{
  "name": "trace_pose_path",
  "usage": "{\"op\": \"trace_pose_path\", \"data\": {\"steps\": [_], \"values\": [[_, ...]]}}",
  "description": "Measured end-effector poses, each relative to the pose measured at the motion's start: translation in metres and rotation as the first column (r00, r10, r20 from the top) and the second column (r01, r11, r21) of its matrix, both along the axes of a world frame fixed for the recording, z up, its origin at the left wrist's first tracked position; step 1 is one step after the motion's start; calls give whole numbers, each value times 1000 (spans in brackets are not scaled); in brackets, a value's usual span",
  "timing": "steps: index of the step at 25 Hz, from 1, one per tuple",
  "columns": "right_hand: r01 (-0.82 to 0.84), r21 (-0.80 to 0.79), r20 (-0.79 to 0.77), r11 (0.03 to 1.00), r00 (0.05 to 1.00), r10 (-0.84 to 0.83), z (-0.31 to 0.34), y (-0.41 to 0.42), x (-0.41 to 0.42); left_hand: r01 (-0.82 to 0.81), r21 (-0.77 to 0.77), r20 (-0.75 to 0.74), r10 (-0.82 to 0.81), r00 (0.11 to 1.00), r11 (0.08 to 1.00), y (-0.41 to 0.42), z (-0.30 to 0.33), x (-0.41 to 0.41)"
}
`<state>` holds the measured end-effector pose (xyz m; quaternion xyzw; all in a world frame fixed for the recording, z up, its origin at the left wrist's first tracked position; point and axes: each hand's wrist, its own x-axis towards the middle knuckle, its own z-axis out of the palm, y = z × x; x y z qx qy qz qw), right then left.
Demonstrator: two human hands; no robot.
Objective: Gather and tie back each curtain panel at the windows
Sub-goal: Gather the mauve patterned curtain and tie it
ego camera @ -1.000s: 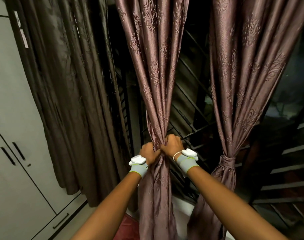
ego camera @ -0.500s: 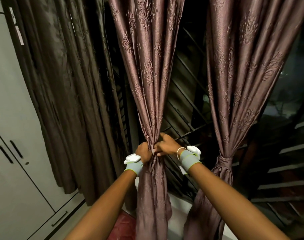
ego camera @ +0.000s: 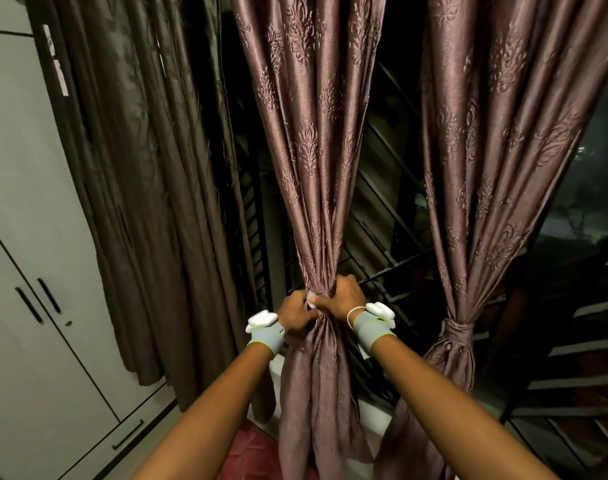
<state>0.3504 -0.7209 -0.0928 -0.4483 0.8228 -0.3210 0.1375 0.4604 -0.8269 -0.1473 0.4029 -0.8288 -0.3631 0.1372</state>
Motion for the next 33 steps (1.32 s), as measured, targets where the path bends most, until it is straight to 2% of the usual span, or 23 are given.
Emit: {"op": "trace_pose_path", "data": {"steps": [3, 7, 11, 15, 20, 24, 29, 33], "values": [[-26, 25, 18, 999, 1000, 25, -3, -3, 1, 0, -26, 42, 1, 999, 1000, 20, 29, 15], [-3, 26, 42, 1000, 999, 2, -7, -7, 5, -144, -14, 76, 144, 987, 990, 16, 24, 24], [-3, 28, 42, 1000, 999, 2, -8, -10, 9, -68, 93, 106, 58, 993, 993, 20, 21, 31], [13, 44, 22, 999, 1000, -14, -11, -13, 11, -88, 0, 116, 87, 989, 996, 24, 19, 35], [25, 32, -17, 999, 1000, -24, -12, -16, 13, -74, -146, 242, 108, 964, 987, 24, 33, 36], [56, 11, -53, 998, 997, -55, -14, -17, 11, -76, -175, 128, 99, 987, 982, 31, 43, 31], [108, -21, -174, 994, 979, -110, -14, -18, 14, -76, -242, 92, 101, 991, 967, 31, 51, 22], [62, -46, -165, 997, 984, -69, -16, -21, 17, -98, -238, 79, 119, 990, 966, 33, 57, 19]]}}
